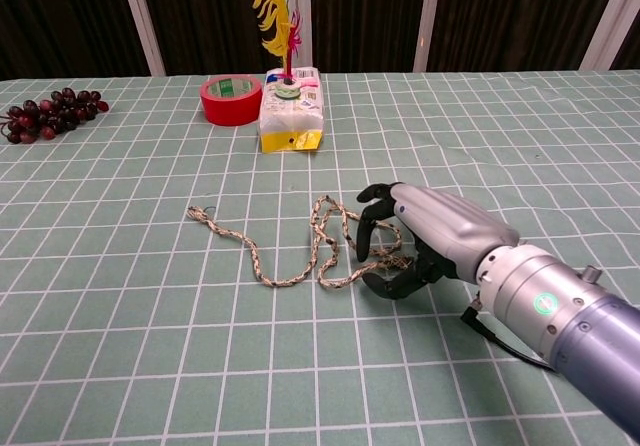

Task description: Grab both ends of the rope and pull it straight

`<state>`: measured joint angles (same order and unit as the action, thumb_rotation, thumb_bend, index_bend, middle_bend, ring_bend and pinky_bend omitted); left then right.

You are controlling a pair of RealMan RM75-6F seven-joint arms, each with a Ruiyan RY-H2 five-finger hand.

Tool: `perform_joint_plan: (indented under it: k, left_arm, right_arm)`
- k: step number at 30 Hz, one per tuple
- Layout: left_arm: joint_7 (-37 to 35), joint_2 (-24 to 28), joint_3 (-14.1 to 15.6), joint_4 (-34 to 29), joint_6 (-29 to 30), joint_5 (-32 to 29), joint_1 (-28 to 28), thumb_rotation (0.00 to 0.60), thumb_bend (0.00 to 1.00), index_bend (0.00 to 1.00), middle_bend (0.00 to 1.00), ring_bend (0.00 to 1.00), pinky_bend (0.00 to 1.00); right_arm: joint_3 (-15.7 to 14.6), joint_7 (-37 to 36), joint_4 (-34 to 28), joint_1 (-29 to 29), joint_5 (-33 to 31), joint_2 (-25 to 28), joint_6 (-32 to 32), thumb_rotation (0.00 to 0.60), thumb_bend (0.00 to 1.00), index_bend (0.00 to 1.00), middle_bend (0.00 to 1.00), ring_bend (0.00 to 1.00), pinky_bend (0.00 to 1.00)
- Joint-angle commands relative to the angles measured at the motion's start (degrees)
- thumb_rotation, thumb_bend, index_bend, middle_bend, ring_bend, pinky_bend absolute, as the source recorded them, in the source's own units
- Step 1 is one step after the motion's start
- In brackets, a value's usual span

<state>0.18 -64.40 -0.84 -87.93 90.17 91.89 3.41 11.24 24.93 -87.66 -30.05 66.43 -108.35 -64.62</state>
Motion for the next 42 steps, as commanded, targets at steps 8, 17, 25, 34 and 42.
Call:
perform_joint_plan:
  k: [8, 17, 25, 34, 42]
  left_arm:
    - [-0.3, 0.0, -0.1, 0.2, -0.1, -0.2, 0.1, 0.600, 0.04, 0.07, 0.00, 0.00, 0.00]
    - [-0.4, 0.0, 0.0, 0.2, -0.1, -0.1, 0.1, 0.600, 0.04, 0.07, 0.00, 0.00, 0.00]
    - [-0.3, 0.0, 0.1, 0.0, -0.2, 0.0, 0.1, 0.600, 0.04, 0.07, 0.00, 0.00, 0.00]
    - [3.2, 0.8, -0.5, -5.8, -3.7, 1.4, 3.2, 0.600, 0.15, 0.14, 0.00, 0.00, 0.00]
    - [14.5, -2.5, -4.8, -16.0, -16.2, -3.1, 12.3, 0.600, 0.28, 0.32, 0.08, 0.00, 0.00]
  right_arm:
    - [-0.7, -0.2, 1.2, 0.0, -0.7, -0.9, -0.2, 0.600, 0.38, 0.53, 0.15, 0.00, 0.00]
    - [-1.0, -0.5, 1.5, -0.2, -0.6, -1.3, -0.4, 0.600, 0.46, 0.59, 0.16, 0.00, 0.00]
    - [-1.3, -0.2, 0.1, 0.0, -0.3, -0.6, -0.9, 0.600, 0.49, 0.62, 0.17, 0.00, 0.00]
    - [-1.0, 0.4, -5.0, 0.4, 0.2, 3.4, -1.8, 0.600, 0.49, 0.62, 0.17, 0.00, 0.00]
    - [-2.4, 1.2, -8.6, 1.2, -0.2, 5.5, -2.3, 0.600, 0.49, 0.63, 0.17, 0.00, 0.00]
